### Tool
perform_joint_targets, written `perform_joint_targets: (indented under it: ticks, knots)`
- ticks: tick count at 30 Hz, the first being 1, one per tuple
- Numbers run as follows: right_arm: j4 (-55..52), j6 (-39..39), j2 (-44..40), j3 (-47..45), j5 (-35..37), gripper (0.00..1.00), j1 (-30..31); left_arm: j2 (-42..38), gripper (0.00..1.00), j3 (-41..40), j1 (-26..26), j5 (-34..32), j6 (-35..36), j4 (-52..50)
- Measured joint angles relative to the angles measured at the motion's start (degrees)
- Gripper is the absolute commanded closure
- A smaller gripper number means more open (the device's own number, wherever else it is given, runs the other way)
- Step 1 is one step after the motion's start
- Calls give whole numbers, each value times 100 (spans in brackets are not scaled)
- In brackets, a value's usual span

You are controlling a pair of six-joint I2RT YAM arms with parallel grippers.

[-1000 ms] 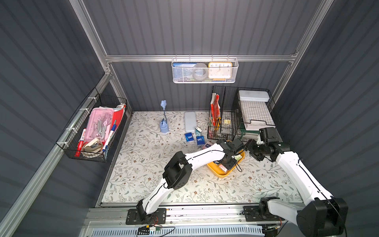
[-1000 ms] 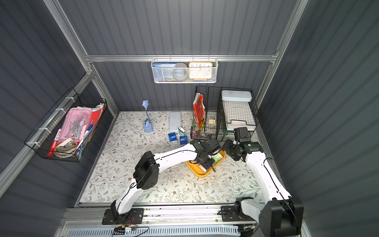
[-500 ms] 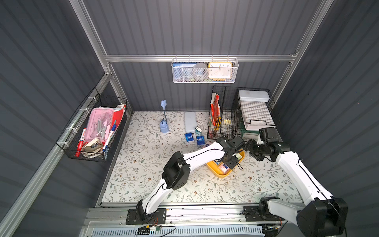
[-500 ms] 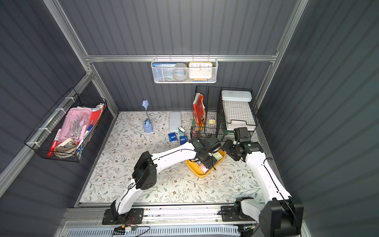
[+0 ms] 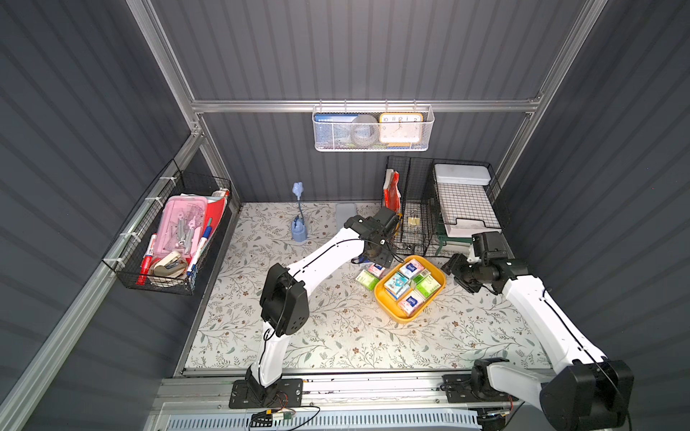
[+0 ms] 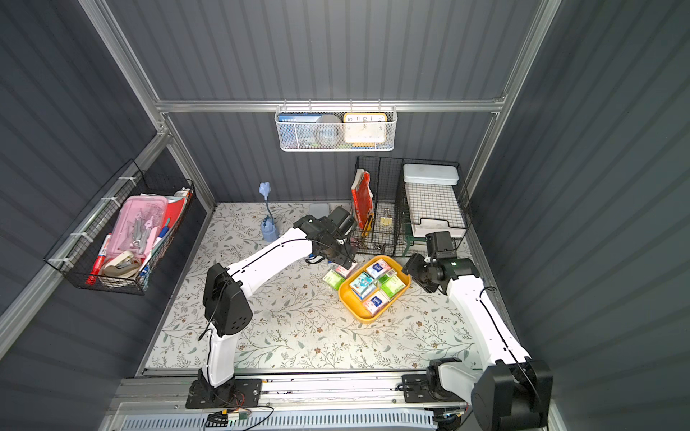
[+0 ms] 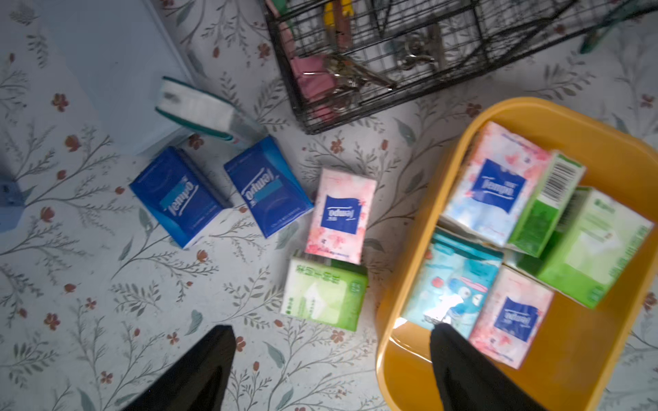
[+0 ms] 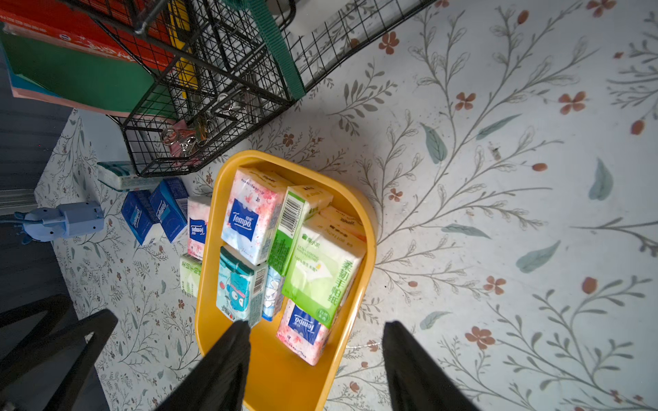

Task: Put the pocket tissues into the storage box
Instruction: Pick up the pocket tissues from the center of the board.

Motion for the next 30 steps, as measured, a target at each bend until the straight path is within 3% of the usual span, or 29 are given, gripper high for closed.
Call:
perform_joint_targets:
  ticks: [6,12,18,23,30]
  knots:
    - [17,2,9,-2,-81,36,0,-15,19,-450,-55,-376,-1773,42]
    - [17,-2,9,-2,-83,36,0,-321,22,-1502,177,-358,-3801,496]
    - [44,-2,7,-17,-85,37,0,-450,23,-1663,238,-391,-5584,667]
    - [70,-4,7,-48,-101,37,0,-321,23,-1685,234,-129,-6470,942]
    - [81,-28,7,-48,-101,36,0,107,23,-1683,234,133,-6843,1069]
